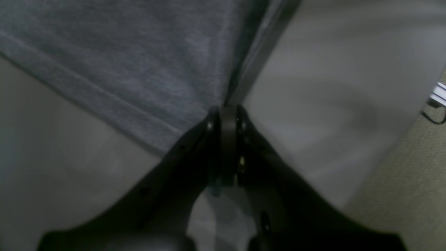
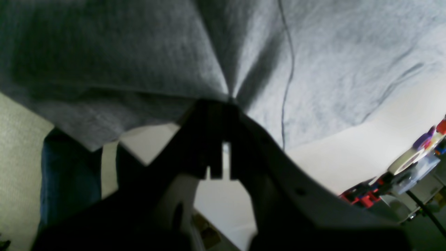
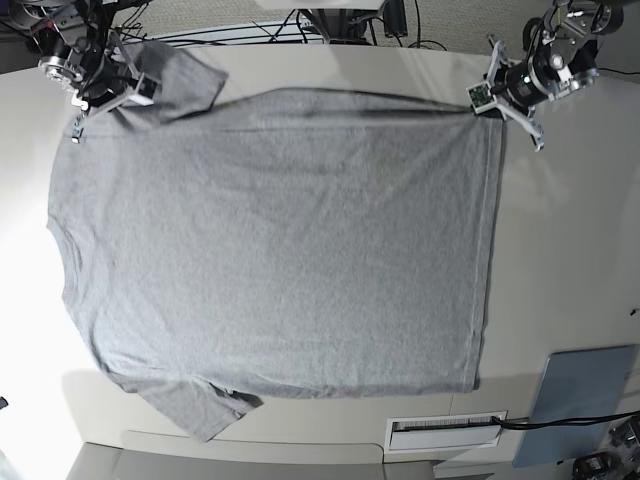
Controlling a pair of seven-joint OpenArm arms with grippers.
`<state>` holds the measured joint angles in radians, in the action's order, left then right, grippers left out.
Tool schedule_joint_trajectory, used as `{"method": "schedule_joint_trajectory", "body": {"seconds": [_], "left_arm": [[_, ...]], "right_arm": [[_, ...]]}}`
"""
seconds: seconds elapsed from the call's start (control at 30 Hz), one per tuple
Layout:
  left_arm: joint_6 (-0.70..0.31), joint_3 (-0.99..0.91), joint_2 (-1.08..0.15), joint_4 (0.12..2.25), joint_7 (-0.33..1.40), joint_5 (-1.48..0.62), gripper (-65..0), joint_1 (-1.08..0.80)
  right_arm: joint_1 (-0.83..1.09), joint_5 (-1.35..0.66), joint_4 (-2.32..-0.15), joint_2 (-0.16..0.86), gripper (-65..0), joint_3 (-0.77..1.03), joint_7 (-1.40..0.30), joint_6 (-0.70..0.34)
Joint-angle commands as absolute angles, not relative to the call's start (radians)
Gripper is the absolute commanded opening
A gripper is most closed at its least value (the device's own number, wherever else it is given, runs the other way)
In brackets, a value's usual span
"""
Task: Fold the T-shirt properly
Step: 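Pull the gripped shoulder edges toward the robot with both grippers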
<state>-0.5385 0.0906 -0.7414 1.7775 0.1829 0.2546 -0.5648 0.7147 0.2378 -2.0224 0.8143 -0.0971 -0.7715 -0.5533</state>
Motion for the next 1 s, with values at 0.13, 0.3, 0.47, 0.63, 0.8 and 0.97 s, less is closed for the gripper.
{"method": "schedule_joint_trajectory", "body": {"seconds": [0.13, 0.3, 0.47, 0.63, 0.8, 0.97], "left_arm": [[-0.602, 0.073, -0.755, 1.783, 0.291, 0.249, -65.0, -0.659], [-0.602, 0.073, -0.755, 1.815, 0.323, 0.25, -65.0, -0.713], [-0.602, 0.073, -0.762, 1.848, 0.35, 0.249, -65.0, -0.752], [-0.602, 0.073, -0.762, 1.856, 0.361, 0.249, -65.0, -0.765], [-0.602, 0.073, -0.763, 1.856, 0.382, 0.249, -65.0, -0.765], [-0.602, 0.073, -0.763, 1.856, 0.382, 0.249, -65.0, -0.765]], "right_arm": [[0.804, 0.247, -2.093, 0.831, -65.0, -0.046, -0.811, -0.549], [0.902, 0.247, -2.141, 0.83, -65.0, 0.001, -0.827, -0.549], [0.964, 0.247, -2.147, 0.828, -65.0, 0.009, -0.842, -0.532], [0.992, 0.247, -2.147, 0.828, -65.0, 0.009, -0.845, -0.524], [1.004, 0.247, -2.147, 0.825, -65.0, 0.009, -0.865, -0.523], [1.032, 0.247, -2.147, 0.825, -65.0, 0.009, -0.865, -0.523]]}}
